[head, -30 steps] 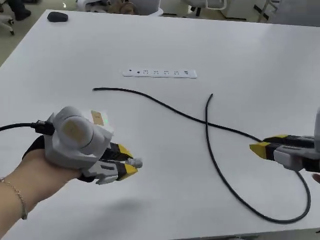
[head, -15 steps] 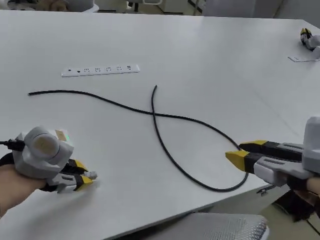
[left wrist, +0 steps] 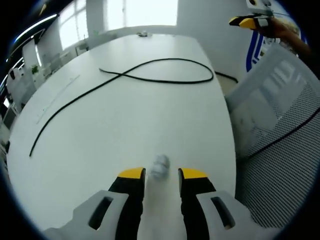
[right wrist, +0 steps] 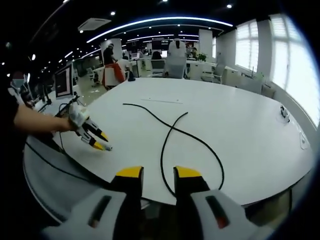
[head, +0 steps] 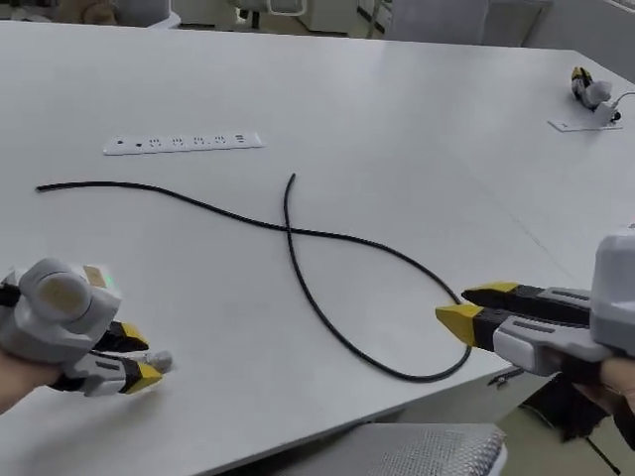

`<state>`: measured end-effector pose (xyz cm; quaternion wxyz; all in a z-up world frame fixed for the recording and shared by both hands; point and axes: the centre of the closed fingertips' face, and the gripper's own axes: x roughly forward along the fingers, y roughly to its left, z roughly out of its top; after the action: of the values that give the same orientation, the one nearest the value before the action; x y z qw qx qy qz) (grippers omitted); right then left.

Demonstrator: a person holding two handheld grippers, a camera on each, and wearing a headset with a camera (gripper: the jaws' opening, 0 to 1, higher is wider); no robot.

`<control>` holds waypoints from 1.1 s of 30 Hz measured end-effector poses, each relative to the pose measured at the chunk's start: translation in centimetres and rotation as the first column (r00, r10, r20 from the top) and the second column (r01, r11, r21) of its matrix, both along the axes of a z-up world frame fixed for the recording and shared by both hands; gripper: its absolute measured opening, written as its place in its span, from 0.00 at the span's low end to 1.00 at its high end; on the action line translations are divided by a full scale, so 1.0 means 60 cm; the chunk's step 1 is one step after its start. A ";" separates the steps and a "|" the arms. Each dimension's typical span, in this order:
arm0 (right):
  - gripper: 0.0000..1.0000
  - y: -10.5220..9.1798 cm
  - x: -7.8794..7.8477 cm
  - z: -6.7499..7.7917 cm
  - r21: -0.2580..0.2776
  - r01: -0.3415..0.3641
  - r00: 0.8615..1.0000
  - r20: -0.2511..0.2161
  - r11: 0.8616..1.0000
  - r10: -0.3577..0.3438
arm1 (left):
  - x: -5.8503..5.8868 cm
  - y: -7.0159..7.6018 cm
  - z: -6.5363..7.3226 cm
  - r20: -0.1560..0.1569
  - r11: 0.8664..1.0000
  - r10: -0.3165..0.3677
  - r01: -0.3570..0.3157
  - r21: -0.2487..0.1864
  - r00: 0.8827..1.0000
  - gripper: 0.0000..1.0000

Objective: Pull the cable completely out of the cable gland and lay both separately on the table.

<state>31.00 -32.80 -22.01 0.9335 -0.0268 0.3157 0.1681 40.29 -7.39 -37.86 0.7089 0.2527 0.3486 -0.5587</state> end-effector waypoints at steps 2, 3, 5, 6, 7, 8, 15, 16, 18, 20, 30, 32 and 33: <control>0.24 0.010 0.004 -0.008 0.007 -0.028 0.999 -0.017 1.000 0.028 | -0.007 0.011 0.024 -0.004 1.000 0.005 -0.005 0.007 1.000 0.34; 0.24 0.019 0.005 -0.016 0.015 -0.050 0.998 -0.032 0.999 0.051 | -0.015 0.020 0.045 0.003 1.000 0.005 -0.005 0.004 1.000 0.36; 0.24 0.033 0.010 -0.028 0.027 -0.084 0.995 -0.048 0.996 0.085 | -0.021 0.040 0.086 0.007 0.998 0.064 -0.064 -0.014 0.998 0.34; 0.25 0.039 0.012 -0.033 0.034 -0.099 0.993 -0.057 0.995 0.100 | -0.021 0.048 0.103 0.008 0.995 0.099 -0.098 -0.025 0.995 0.33; 0.25 0.047 0.013 -0.038 0.041 -0.115 0.991 -0.070 0.993 0.117 | -0.022 0.056 0.122 0.016 0.991 0.128 -0.127 -0.044 0.992 0.33; 0.25 0.056 0.016 -0.045 0.045 -0.136 0.987 -0.080 0.990 0.139 | -0.029 0.067 0.149 0.018 0.987 0.148 -0.147 -0.070 0.989 0.33; 0.28 0.096 0.013 -0.076 0.041 -0.266 0.951 -0.155 0.963 0.269 | -0.078 0.156 0.232 0.005 0.945 0.308 -0.305 -0.115 0.951 0.36; 0.29 0.099 0.011 -0.079 0.044 -0.278 0.946 -0.163 0.960 0.281 | -0.087 0.171 0.240 0.004 0.930 0.346 -0.342 -0.134 0.938 0.36; 0.29 0.106 0.006 -0.085 0.051 -0.296 0.937 -0.180 0.954 0.301 | -0.107 0.196 0.248 -0.021 0.899 0.412 -0.410 -0.155 0.911 0.37; 0.30 0.112 -0.003 -0.091 0.065 -0.305 0.928 -0.205 0.950 0.312 | -0.126 0.214 0.253 -0.059 0.860 0.474 -0.476 -0.186 0.879 0.41; 0.34 0.131 -0.033 -0.098 0.140 -0.262 0.929 -0.232 0.955 0.289 | -0.164 0.269 0.257 -0.136 0.640 0.696 -0.695 -0.327 0.705 0.50; 0.35 0.124 -0.035 -0.106 0.147 -0.213 0.939 -0.243 0.966 0.244 | -0.164 0.282 0.254 -0.146 0.594 0.733 -0.730 -0.338 0.665 0.50; 0.36 0.123 -0.037 -0.111 0.151 -0.209 0.937 -0.252 0.966 0.242 | -0.164 0.289 0.249 -0.148 0.575 0.750 -0.746 -0.337 0.645 0.50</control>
<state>28.78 -25.43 -28.67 0.8566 0.0170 0.4230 0.2949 30.47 9.94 -22.93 0.9137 -0.0521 0.3073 -0.2607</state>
